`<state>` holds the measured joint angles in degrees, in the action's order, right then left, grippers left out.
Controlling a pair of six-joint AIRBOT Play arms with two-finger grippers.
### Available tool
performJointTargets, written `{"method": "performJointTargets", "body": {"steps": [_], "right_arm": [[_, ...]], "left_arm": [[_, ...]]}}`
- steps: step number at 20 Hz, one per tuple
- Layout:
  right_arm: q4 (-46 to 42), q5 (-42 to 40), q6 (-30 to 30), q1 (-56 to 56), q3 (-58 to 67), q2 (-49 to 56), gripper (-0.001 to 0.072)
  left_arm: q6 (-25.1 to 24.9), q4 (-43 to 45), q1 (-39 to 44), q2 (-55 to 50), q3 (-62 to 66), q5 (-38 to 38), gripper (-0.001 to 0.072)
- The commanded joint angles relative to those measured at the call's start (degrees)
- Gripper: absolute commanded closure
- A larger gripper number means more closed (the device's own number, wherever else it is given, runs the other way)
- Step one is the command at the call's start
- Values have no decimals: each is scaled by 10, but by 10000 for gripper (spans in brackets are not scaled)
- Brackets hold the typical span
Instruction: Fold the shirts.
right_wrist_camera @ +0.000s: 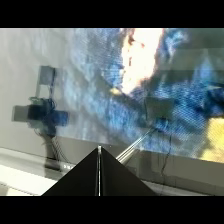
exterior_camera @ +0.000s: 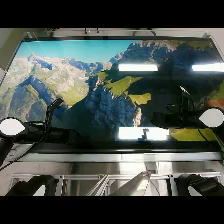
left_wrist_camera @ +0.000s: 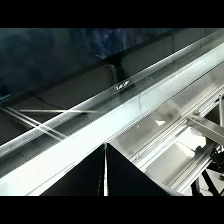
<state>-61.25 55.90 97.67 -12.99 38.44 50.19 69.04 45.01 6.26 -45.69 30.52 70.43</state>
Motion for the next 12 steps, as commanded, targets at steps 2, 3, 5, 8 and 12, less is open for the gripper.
{"method": "performJointTargets", "body": {"steps": [2,3,5,8,12], "right_arm": [[0,0,0,-1,0,0,696],[0,0,0,-1,0,0,696],[0,0,0,-1,0,0,696],[0,0,0,-1,0,0,696],[0,0,0,-1,0,-1,696]], "left_arm": [[0,0,0,0,0,-1,680],[0,0,0,0,0,-1,680],[0,0,0,0,0,-1,679],[0,0,-5,0,1,1,626],[24,0,-80,0,14,32,359]]}}
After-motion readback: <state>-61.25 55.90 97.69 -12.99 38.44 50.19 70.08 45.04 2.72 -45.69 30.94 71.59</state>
